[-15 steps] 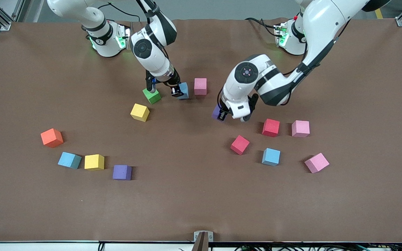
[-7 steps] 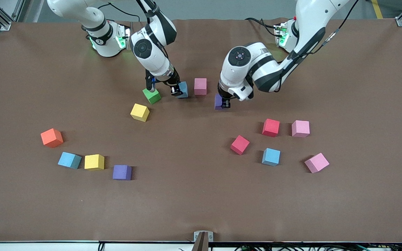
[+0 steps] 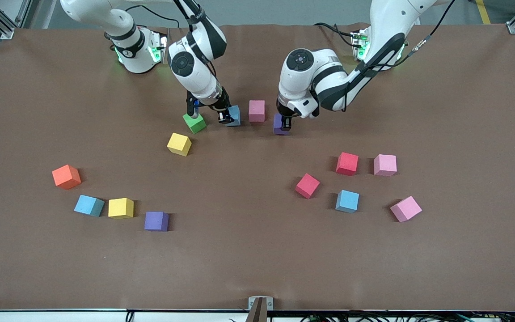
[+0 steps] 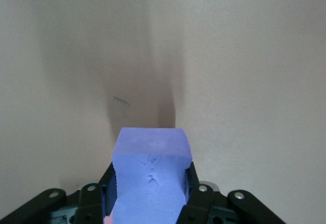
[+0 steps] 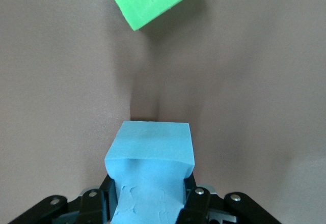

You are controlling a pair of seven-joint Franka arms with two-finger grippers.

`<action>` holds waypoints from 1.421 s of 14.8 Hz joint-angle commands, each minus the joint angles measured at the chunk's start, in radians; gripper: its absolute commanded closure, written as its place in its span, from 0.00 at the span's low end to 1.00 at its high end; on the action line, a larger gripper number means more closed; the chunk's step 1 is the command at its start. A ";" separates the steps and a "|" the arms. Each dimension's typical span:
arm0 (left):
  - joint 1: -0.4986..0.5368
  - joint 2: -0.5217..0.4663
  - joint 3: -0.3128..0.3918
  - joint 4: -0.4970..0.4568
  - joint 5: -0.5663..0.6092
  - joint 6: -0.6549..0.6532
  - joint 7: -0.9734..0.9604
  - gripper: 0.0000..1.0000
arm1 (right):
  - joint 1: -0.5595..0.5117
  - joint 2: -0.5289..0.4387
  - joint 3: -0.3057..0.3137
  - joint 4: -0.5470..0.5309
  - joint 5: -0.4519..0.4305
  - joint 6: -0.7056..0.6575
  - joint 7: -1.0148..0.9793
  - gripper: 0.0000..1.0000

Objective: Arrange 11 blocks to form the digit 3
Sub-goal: 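Carry the blue cube beside the pink cube while the left gripper brings the purple cube, then lower the blue and purple cubes beside the pink cube and open both grippers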

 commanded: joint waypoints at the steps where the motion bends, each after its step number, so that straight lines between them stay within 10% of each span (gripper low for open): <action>1: -0.004 -0.032 -0.008 -0.052 0.092 0.053 -0.240 0.60 | 0.022 0.002 0.005 -0.018 0.048 0.038 0.005 1.00; 21: -0.122 -0.003 -0.006 -0.052 0.138 0.059 -0.544 0.60 | 0.056 0.031 0.007 0.005 0.066 0.035 0.006 1.00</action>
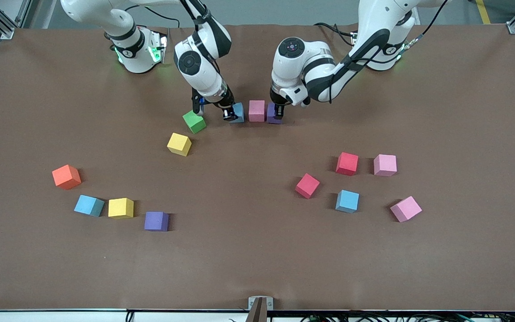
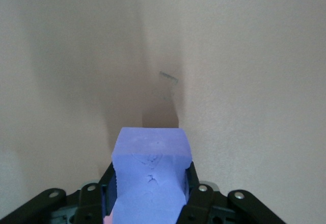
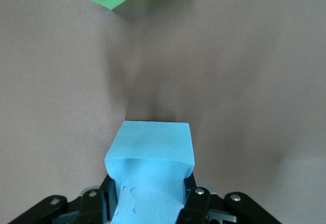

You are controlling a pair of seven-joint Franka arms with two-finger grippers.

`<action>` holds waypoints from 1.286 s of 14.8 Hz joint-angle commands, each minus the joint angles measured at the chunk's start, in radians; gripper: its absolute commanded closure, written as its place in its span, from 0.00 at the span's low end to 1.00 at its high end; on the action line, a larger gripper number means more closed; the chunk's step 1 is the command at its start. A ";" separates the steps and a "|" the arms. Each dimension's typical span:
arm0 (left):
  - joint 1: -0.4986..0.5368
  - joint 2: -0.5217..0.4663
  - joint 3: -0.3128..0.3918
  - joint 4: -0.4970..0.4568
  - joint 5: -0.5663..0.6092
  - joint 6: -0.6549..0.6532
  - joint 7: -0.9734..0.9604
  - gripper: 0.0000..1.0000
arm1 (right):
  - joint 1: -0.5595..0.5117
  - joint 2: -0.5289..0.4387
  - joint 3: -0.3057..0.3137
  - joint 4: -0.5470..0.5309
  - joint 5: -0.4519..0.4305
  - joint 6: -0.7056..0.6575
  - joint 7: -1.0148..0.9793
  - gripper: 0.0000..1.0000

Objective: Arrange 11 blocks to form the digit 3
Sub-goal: 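Lower the blue and purple cubes beside the pink cube and open both grippers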

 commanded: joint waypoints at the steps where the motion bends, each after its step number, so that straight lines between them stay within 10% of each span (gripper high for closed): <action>1: -0.031 -0.007 -0.006 -0.014 0.114 0.016 -0.446 0.60 | 0.019 0.006 0.001 0.004 0.041 0.016 0.005 1.00; 19: -0.040 0.021 -0.006 0.000 0.114 0.016 -0.459 0.60 | 0.052 0.034 0.001 0.036 0.082 0.016 0.011 1.00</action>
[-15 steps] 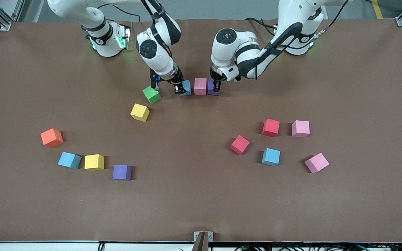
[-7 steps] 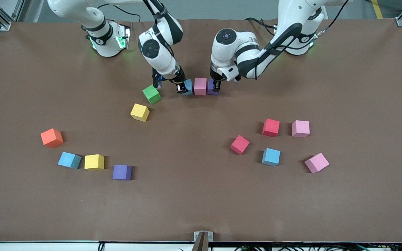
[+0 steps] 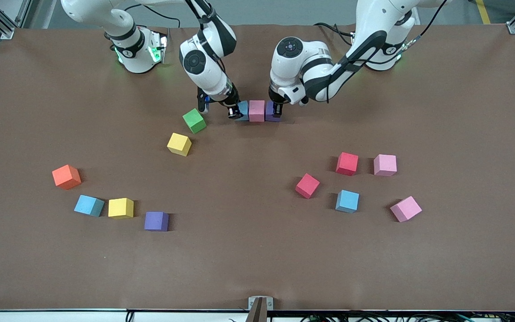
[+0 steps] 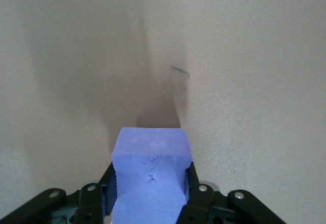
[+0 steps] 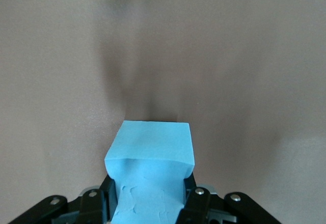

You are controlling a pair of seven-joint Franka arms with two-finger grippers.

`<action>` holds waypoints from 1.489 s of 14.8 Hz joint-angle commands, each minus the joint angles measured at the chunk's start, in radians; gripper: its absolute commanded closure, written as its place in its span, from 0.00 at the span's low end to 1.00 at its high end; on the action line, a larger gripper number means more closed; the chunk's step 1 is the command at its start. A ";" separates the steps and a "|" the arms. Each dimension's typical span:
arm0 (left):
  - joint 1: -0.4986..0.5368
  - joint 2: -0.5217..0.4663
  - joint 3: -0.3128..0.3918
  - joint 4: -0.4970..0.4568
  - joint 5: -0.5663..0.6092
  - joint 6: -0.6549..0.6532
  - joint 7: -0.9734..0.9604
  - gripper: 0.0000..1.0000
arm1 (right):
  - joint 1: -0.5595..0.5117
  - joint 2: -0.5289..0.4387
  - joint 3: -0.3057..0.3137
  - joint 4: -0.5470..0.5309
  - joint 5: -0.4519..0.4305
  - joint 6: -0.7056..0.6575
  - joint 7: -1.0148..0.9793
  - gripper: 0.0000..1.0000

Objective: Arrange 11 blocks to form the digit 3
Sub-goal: 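Lower the blue and purple cubes beside the pink cube and open both grippers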

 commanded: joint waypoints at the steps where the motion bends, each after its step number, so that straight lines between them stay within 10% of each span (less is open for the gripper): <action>1: -0.033 0.002 -0.005 0.000 0.114 0.008 -0.454 0.60 | 0.014 0.012 0.000 0.006 0.031 0.014 0.009 0.99; 3: -0.033 0.002 -0.005 0.000 0.114 0.008 -0.454 0.60 | 0.014 0.013 0.000 0.007 0.029 0.012 0.007 0.76; 4: -0.033 0.004 -0.005 0.000 0.114 0.008 -0.454 0.60 | 0.014 0.021 0.000 0.012 0.035 0.005 0.013 0.12; 5: -0.033 0.004 -0.005 0.000 0.114 0.008 -0.454 0.60 | 0.015 0.027 -0.002 0.018 0.034 -0.004 0.025 0.00; 22: -0.033 0.018 -0.001 0.014 0.116 0.007 -0.454 0.59 | 0.011 0.024 -0.003 0.023 0.040 -0.035 0.088 0.00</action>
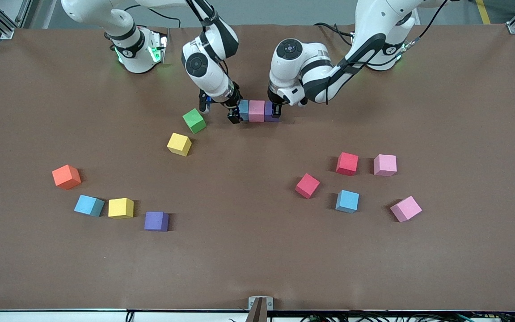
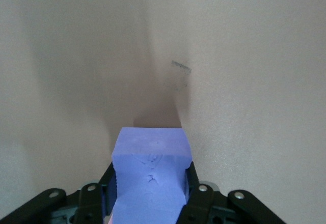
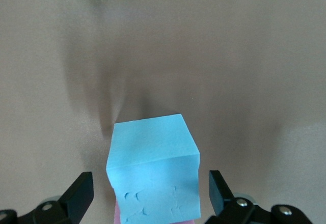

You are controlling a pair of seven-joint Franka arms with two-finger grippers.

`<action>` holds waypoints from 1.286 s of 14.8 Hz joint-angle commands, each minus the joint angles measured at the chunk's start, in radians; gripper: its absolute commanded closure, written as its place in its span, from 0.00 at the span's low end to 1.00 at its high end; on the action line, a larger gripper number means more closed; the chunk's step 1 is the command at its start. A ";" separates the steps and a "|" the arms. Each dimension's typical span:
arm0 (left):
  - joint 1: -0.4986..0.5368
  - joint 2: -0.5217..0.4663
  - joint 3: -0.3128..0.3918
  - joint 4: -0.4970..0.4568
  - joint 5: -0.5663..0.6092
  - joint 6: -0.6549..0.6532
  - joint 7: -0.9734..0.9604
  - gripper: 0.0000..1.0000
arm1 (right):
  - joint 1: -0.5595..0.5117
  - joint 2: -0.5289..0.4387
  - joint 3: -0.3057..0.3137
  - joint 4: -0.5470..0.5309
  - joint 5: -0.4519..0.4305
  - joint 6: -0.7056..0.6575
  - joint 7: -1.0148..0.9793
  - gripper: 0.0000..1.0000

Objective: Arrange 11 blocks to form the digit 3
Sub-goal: 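Lower the blue and purple cubes beside the pink cube and open both grippers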

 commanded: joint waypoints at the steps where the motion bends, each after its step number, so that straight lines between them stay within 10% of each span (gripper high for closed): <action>1: -0.029 0.004 -0.005 0.003 0.116 0.004 -0.454 0.58 | 0.009 -0.003 -0.002 0.001 0.023 -0.030 0.020 0.00; 6: -0.029 0.025 -0.005 0.014 0.116 0.004 -0.452 0.48 | 0.009 -0.005 -0.002 0.000 0.021 -0.050 0.020 0.00; 11: -0.034 0.025 -0.005 0.017 0.119 -0.001 -0.448 0.00 | 0.004 -0.005 -0.002 0.001 0.023 -0.049 0.022 0.00; 19: -0.032 -0.013 -0.045 0.021 0.136 -0.064 -0.442 0.00 | 0.001 -0.003 -0.002 0.003 0.023 -0.046 0.046 0.00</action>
